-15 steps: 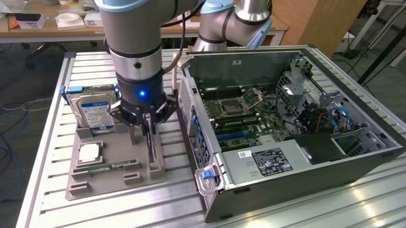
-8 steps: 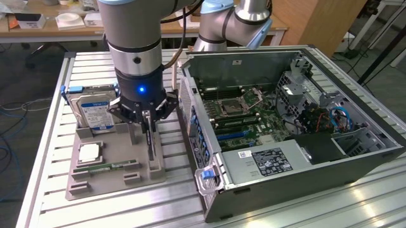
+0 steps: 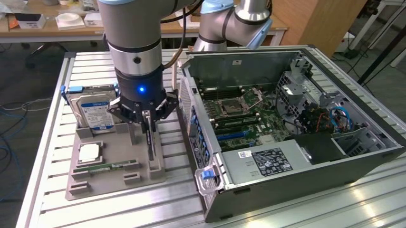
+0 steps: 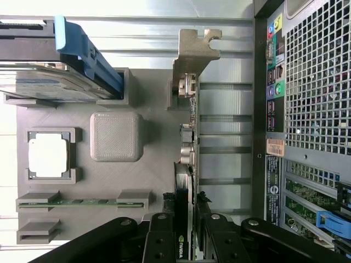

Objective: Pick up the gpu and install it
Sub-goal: 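Pick up the gpu and move the gpu toward the slot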

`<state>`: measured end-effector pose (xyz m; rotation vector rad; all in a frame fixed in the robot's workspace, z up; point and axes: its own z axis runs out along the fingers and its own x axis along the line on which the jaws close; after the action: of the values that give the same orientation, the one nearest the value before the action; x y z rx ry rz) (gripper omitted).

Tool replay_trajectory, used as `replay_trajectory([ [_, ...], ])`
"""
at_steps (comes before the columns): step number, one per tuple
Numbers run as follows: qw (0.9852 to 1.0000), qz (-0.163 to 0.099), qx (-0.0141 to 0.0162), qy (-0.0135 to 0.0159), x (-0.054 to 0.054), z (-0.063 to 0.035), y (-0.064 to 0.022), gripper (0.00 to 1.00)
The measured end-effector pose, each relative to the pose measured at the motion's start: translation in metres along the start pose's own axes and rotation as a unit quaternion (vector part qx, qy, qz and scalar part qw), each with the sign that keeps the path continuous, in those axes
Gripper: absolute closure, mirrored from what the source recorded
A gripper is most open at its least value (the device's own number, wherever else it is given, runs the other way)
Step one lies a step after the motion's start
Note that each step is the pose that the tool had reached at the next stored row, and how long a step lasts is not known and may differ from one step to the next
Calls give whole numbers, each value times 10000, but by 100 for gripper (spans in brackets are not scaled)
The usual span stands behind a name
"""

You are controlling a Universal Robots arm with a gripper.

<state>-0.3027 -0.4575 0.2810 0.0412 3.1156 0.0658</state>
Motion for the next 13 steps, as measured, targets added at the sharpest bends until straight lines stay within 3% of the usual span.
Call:
replay_trajectory([
  [6, 10000, 0, 1, 1, 0, -11, 0, 74],
  [13, 10000, 0, 0, 0, -4, -162, 7, 74],
])
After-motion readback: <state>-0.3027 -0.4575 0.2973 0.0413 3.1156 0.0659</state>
